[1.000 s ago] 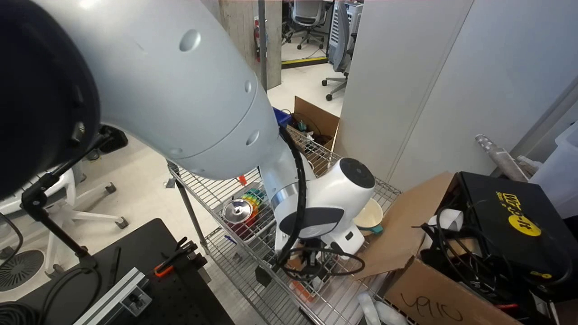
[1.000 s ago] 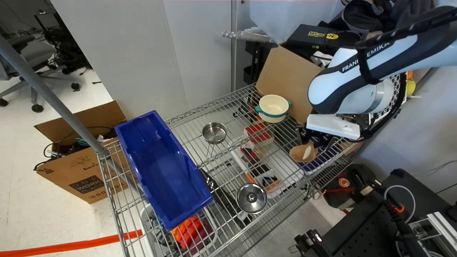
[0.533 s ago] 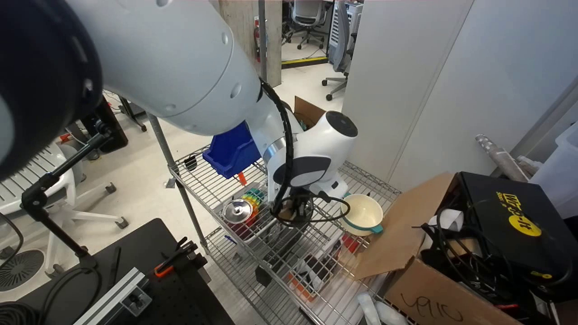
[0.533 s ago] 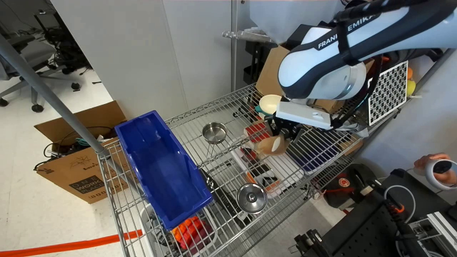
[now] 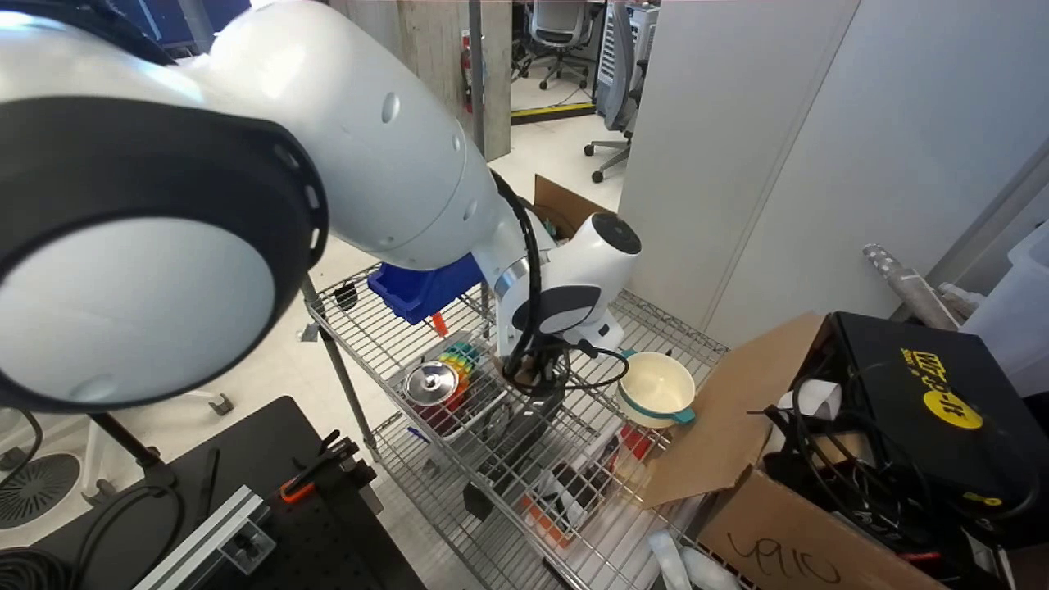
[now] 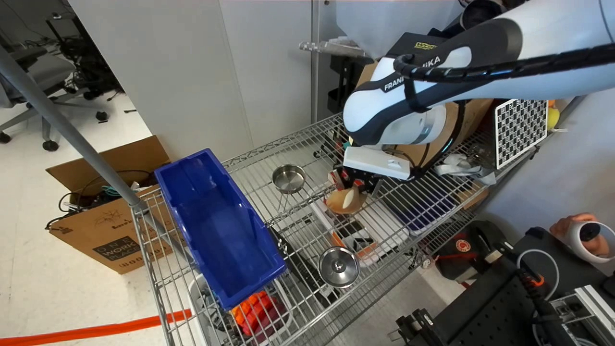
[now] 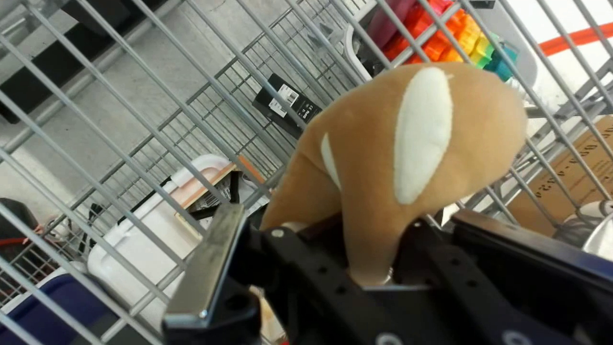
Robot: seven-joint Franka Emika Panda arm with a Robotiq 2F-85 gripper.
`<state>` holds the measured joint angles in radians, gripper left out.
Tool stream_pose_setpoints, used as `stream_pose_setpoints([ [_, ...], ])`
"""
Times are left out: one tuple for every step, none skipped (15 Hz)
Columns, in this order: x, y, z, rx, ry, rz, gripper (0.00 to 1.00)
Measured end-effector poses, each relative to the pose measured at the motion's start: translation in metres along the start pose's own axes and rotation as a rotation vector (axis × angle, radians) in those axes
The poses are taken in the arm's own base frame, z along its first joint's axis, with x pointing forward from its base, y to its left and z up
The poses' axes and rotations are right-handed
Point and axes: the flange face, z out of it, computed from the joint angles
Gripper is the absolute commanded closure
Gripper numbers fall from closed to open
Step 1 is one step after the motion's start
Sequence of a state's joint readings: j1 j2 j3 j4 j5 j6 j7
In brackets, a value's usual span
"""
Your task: Move the bread roll to the left
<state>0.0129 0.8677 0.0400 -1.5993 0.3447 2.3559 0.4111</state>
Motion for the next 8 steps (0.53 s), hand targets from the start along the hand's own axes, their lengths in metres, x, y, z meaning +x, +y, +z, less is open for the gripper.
stream_pose_setpoints([
  [0.003, -0.001, 0.004, -0.002, -0.010, -0.002, 0.69],
  [0.006, -0.003, 0.007, -0.004, -0.019, -0.004, 0.64],
  [0.008, -0.004, 0.010, -0.006, -0.030, -0.006, 0.56],
  [0.009, -0.006, 0.012, -0.008, -0.037, -0.008, 0.49],
  [0.011, -0.007, 0.013, -0.008, -0.042, -0.012, 0.41],
  [0.012, -0.009, 0.014, -0.010, -0.049, -0.014, 0.34],
  [0.012, -0.010, 0.014, -0.012, -0.056, -0.016, 0.28],
  [0.012, -0.012, 0.013, -0.012, -0.059, -0.020, 0.19],
])
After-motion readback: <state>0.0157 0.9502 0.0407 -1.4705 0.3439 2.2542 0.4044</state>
